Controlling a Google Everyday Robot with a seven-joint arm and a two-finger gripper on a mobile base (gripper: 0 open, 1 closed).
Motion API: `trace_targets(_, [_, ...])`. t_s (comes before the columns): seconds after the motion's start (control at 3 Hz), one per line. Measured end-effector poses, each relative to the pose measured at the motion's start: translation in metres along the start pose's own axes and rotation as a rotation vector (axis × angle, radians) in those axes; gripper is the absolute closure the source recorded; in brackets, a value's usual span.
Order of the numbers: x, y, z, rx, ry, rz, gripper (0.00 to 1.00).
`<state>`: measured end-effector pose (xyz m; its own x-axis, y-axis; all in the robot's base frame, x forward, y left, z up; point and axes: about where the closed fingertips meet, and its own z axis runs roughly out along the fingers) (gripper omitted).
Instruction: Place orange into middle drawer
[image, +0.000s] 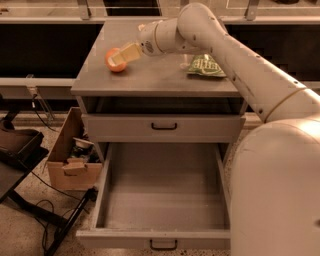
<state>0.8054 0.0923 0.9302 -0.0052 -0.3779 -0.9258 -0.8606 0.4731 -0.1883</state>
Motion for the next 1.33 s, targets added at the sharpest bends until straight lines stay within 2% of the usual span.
trace_targets(0.33, [0.011,-0.006,0.027,0.001,0.021,0.032,0.0])
trace_targets(0.67, [0.022,-0.002,0.058,-0.025,0.039,0.053,0.01])
trace_targets(1.0, [0.038,0.013,0.083,-0.059,0.076,0.059,0.24])
trace_targets(1.33, [0.045,0.021,0.096,-0.072,0.098,0.052,0.47])
